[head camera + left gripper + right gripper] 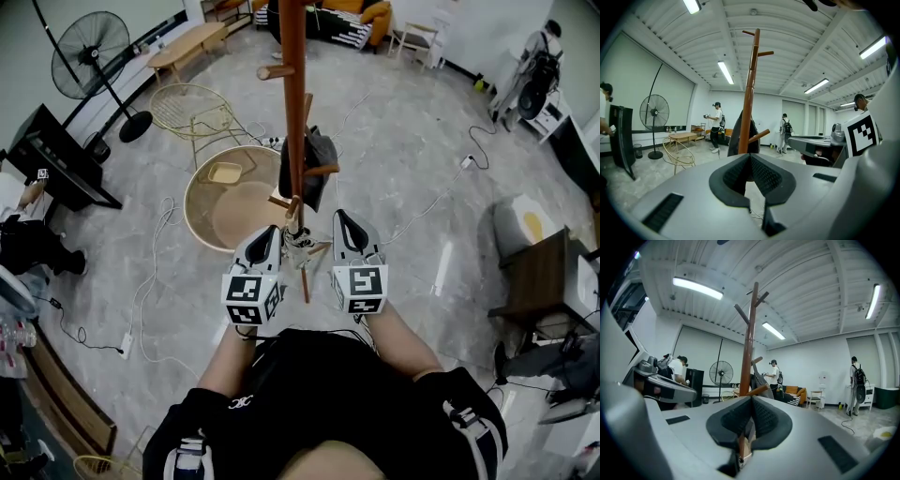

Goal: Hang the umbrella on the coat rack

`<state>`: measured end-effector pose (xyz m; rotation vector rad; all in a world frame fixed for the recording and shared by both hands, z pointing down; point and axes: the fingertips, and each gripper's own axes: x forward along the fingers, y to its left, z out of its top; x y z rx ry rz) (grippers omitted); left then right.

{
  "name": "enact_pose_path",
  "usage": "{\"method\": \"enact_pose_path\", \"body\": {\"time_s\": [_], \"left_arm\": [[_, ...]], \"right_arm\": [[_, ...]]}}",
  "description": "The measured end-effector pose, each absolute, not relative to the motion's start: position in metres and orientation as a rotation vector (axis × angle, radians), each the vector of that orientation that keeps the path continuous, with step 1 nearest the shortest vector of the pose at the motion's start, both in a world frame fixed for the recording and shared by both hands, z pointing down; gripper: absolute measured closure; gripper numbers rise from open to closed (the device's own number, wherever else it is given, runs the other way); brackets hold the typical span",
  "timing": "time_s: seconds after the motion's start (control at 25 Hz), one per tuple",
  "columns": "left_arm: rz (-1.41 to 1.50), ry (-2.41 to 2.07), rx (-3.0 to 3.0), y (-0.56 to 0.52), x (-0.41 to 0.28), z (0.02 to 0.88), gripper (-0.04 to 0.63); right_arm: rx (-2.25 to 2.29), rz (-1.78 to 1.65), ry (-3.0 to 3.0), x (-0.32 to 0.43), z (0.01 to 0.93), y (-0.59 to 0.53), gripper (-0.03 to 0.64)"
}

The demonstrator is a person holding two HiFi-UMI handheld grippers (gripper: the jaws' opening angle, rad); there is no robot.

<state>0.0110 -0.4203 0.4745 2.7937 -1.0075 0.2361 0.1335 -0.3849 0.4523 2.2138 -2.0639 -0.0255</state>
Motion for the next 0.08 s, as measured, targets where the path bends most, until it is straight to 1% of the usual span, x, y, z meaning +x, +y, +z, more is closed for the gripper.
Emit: {"method": "enact_pose_path", "body": {"time_s": [0.08], "left_arm": [[0.236,-1.009,2.793,-0.4240,0.0079,0.4767,0.577]], "right_arm": [[2.213,-0.022,-2.071,0.1299,0.4548,-0.3883,0.604]]}}
